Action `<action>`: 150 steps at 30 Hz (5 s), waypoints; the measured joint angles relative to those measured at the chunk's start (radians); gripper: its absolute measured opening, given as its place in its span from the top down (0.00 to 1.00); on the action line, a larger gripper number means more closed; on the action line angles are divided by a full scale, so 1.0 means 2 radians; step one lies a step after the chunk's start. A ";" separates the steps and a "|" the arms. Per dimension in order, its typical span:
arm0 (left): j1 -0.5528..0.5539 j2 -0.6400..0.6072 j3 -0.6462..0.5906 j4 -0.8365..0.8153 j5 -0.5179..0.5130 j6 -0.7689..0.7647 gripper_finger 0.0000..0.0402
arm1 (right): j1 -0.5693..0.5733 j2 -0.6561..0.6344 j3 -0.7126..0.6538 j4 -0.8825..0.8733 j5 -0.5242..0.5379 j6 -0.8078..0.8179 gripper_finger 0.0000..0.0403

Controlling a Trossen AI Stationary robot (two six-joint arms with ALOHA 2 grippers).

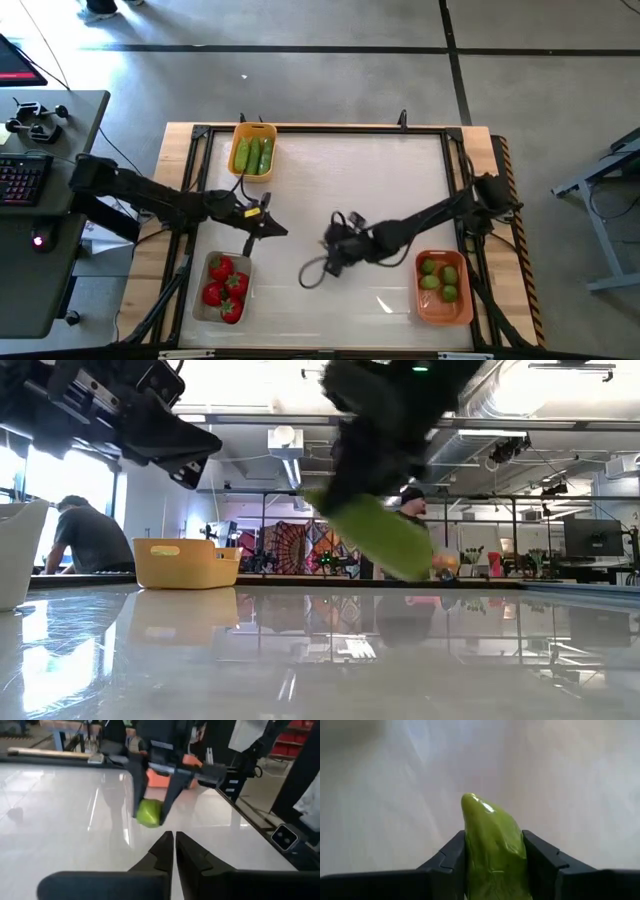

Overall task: Sort produce into baskets
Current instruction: Put the green cucumber into the yellow bin, then return to Home Position

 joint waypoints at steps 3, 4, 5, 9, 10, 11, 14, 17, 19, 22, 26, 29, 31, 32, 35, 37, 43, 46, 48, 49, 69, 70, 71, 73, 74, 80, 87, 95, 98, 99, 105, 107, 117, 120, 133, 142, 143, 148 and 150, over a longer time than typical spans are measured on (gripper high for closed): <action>0.001 -0.017 0.000 -0.022 -0.006 -0.007 0.95 | -0.025 0.000 0.000 0.093 0.030 -0.084 0.68; 0.001 -0.021 0.000 -0.027 -0.010 -0.005 0.94 | -0.034 0.000 0.000 0.125 0.038 -0.111 0.68; 0.001 -0.022 0.000 -0.029 -0.015 0.001 0.92 | -0.041 0.000 0.000 0.158 0.042 -0.137 0.68; 0.001 -0.024 0.000 -0.032 -0.032 0.017 0.81 | -0.070 0.000 0.000 0.271 0.036 -0.219 0.68; 0.001 -0.024 0.000 -0.031 -0.041 0.019 0.78 | -0.076 0.000 0.000 0.292 0.034 -0.233 0.68; 0.001 -0.024 0.000 -0.032 -0.054 0.022 0.74 | -0.082 0.000 0.000 0.313 0.031 -0.245 0.68; 0.001 -0.024 0.000 -0.031 -0.098 0.029 0.63 | -0.097 0.000 0.000 0.370 0.006 -0.276 0.68; 0.001 -0.024 0.000 -0.013 -0.134 0.044 0.51 | -0.108 0.000 0.000 0.408 -0.027 -0.293 0.68; 0.001 -0.024 0.000 0.000 -0.144 0.054 0.44 | -0.114 0.000 0.000 0.423 -0.030 -0.299 0.68; 0.001 -0.024 0.007 0.002 -0.156 0.066 0.36 | -0.121 0.000 0.000 0.442 -0.036 -0.312 0.68; 0.004 -0.024 0.017 0.002 -0.176 0.084 0.32 | -0.130 -0.001 -0.001 0.463 -0.045 -0.315 0.68; 0.017 -0.025 0.018 0.006 -0.187 0.100 0.32 | -0.133 -0.001 -0.001 0.475 -0.046 -0.325 0.68; 0.028 -0.028 0.019 0.005 -0.183 0.102 0.32 | -0.133 -0.002 -0.001 0.479 -0.046 -0.332 0.68; 0.033 -0.030 0.019 0.005 -0.177 0.103 0.32 | -0.134 -0.002 -0.001 0.480 -0.046 -0.333 0.68; 0.046 -0.045 0.019 -0.006 -0.164 0.107 0.32 | -0.136 -0.002 -0.001 0.486 -0.048 -0.331 0.68; 0.053 -0.062 0.020 -0.023 -0.161 0.116 0.32 | -0.134 -0.002 0.000 0.491 -0.063 -0.325 0.68; 0.073 -0.093 0.021 -0.045 -0.084 0.112 0.32 | -0.131 -0.002 0.001 0.499 -0.089 -0.321 0.68; 0.078 -0.093 0.021 -0.042 -0.047 0.112 0.32 | -0.131 -0.002 0.001 0.505 -0.110 -0.321 0.68; 0.080 -0.090 0.021 -0.034 -0.024 0.114 0.32 | -0.131 -0.001 0.001 0.511 -0.121 -0.321 0.68; 0.080 -0.090 0.021 -0.030 -0.015 0.115 0.32 | -0.131 0.000 0.001 0.513 -0.122 -0.321 0.68; 0.090 -0.087 0.048 -0.073 0.030 0.125 0.65 | -0.132 -0.002 -0.001 0.511 -0.120 -0.350 0.56; 0.094 -0.087 0.048 -0.078 0.030 0.123 0.65 | -0.132 -0.007 -0.001 0.503 -0.111 -0.358 0.56; 0.099 -0.087 0.048 -0.083 0.029 0.119 0.65 | -0.132 -0.013 -0.001 0.494 -0.101 -0.364 0.55; 0.107 -0.087 0.048 -0.095 0.023 0.112 0.65 | -0.133 -0.027 -0.001 0.478 -0.077 -0.377 0.55; 0.112 -0.087 0.048 -0.100 0.021 0.111 0.65 | -0.133 -0.035 -0.001 0.471 -0.060 -0.381 0.55; 0.142 -0.087 0.065 -0.174 0.007 0.085 0.65 | -0.135 -0.081 0.000 0.408 0.033 -0.408 0.55; 0.195 -0.088 0.185 -0.436 -0.131 0.004 0.65 | -0.158 -0.127 0.000 0.265 0.115 -0.400 0.61; 0.317 -0.082 0.274 -0.629 -0.160 -0.088 0.65 | -0.196 -0.134 0.000 0.124 0.091 -0.334 0.96; 0.370 -0.062 0.281 -0.633 -0.112 -0.087 0.65 | -0.204 -0.131 0.000 0.113 0.078 -0.328 0.97; 0.386 -0.053 0.285 -0.633 -0.101 -0.082 0.65 | -0.205 -0.131 0.000 0.112 0.074 -0.328 0.96; 0.462 0.028 0.310 -0.642 -0.032 -0.066 0.65 | -0.206 -0.131 0.000 0.106 0.072 -0.333 0.99; 0.476 0.056 0.316 -0.643 -0.023 -0.056 0.65 | -0.206 -0.131 0.000 0.104 0.072 -0.333 0.99; 0.495 0.133 0.321 -0.629 -0.020 -0.045 0.62 | -0.206 -0.131 0.000 0.097 0.059 -0.332 1.00; 0.491 0.135 0.321 -0.628 -0.021 -0.034 0.58 | -0.206 -0.131 0.000 0.096 0.051 -0.332 1.00; 0.462 0.111 0.321 -0.641 -0.047 -0.022 0.32 | -0.206 -0.131 0.000 0.093 0.049 -0.332 1.00; 0.455 0.109 0.317 -0.623 -0.043 -0.020 0.32 | -0.206 -0.130 0.000 0.086 0.053 -0.344 1.00; 0.452 0.108 0.315 -0.616 -0.043 -0.017 0.32 | -0.206 -0.130 -0.002 0.090 0.054 -0.348 1.00; 0.426 0.078 0.277 -0.530 -0.035 0.002 0.36 | -0.212 -0.134 -0.072 0.197 0.025 -0.378 1.00; 0.410 0.050 0.246 -0.471 -0.018 0.011 0.39 | -0.220 -0.134 -0.106 0.241 -0.014 -0.385 1.00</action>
